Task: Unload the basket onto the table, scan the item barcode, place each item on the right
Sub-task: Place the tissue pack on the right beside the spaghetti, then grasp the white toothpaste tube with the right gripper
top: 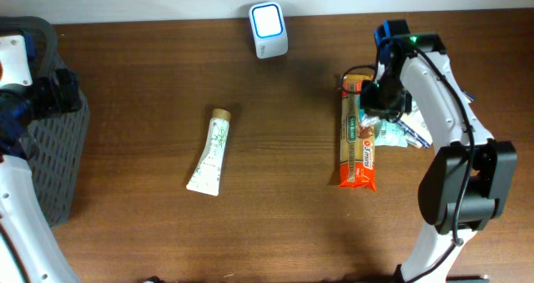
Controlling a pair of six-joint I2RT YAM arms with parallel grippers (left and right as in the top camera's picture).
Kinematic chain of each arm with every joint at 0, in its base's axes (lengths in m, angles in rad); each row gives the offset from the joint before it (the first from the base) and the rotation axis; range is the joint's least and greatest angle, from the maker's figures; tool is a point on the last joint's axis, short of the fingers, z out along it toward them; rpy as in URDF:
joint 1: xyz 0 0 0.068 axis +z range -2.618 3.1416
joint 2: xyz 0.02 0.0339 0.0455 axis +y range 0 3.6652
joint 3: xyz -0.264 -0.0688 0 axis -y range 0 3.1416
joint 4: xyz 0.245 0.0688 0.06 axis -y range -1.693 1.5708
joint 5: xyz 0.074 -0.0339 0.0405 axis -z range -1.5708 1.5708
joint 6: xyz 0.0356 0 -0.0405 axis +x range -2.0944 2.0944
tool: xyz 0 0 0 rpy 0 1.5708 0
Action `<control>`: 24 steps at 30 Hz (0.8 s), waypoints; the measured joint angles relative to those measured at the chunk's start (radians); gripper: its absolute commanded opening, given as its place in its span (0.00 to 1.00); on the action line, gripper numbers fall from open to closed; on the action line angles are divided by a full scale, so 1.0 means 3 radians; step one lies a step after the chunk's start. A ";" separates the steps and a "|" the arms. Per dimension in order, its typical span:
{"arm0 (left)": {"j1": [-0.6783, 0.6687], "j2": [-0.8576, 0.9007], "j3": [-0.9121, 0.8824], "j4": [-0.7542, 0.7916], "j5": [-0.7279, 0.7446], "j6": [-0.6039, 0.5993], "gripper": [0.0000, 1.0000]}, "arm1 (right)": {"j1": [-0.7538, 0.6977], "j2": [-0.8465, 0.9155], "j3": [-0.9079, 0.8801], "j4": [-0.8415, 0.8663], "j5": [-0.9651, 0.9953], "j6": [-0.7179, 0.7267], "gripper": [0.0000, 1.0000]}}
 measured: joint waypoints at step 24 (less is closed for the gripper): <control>0.0000 0.0000 0.0000 0.0000 0.0000 0.0000 0.99 | 0.2262 0.0533 0.0149 0.1680 -0.0785 0.1035 0.31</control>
